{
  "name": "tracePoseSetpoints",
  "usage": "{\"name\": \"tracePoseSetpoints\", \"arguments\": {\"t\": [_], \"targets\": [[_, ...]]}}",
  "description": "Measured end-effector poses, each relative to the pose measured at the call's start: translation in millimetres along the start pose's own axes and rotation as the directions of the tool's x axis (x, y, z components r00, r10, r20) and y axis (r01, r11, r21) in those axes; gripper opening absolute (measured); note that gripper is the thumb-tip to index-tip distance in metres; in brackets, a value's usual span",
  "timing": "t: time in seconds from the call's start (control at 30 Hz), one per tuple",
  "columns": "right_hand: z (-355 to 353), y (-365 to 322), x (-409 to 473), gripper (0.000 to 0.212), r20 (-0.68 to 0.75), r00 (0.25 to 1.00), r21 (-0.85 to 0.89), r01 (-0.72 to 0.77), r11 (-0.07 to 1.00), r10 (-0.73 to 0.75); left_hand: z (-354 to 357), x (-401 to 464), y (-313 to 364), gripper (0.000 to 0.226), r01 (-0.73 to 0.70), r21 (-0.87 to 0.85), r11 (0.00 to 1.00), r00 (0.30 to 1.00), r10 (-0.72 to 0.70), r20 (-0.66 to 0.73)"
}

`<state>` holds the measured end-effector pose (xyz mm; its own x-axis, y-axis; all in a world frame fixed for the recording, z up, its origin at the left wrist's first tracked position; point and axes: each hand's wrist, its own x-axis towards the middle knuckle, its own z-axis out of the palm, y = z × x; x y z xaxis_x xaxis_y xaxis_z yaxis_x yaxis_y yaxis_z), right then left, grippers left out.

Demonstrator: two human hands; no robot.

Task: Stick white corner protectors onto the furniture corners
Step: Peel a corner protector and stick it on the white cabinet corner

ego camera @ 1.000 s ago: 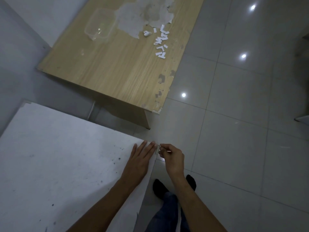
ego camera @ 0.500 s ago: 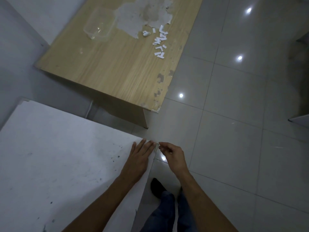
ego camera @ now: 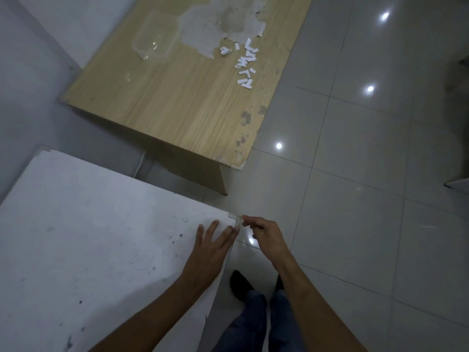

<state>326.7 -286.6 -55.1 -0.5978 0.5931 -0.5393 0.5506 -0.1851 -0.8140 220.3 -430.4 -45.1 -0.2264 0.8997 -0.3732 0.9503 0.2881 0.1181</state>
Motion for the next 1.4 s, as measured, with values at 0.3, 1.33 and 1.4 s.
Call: {"name": "tracePoseSetpoints", "arguments": {"t": [0.3, 1.33, 1.4], "targets": [[4.3, -3.5, -4.6, 0.038, -0.005, 0.998, 0.026, -0.068, 0.997, 0.068, -4.7, -2.0, 3.8, 0.081, 0.056, 0.038, 0.998, 0.998, -0.058, 0.04], [10.9, -17.9, -2.4, 0.031, 0.024, 0.956, 0.438, -0.274, 0.856, 0.294, 2.4, 4.4, 6.4, 0.066, 0.133, -0.123, 0.983, 0.989, -0.123, 0.085], [9.7, -18.7, -3.0, 0.029, 0.032, 0.956, 0.45, -0.273, 0.85, 0.291, 2.1, 5.0, 6.4, 0.065, 0.131, -0.11, 0.985, 0.989, -0.122, 0.082]]}}
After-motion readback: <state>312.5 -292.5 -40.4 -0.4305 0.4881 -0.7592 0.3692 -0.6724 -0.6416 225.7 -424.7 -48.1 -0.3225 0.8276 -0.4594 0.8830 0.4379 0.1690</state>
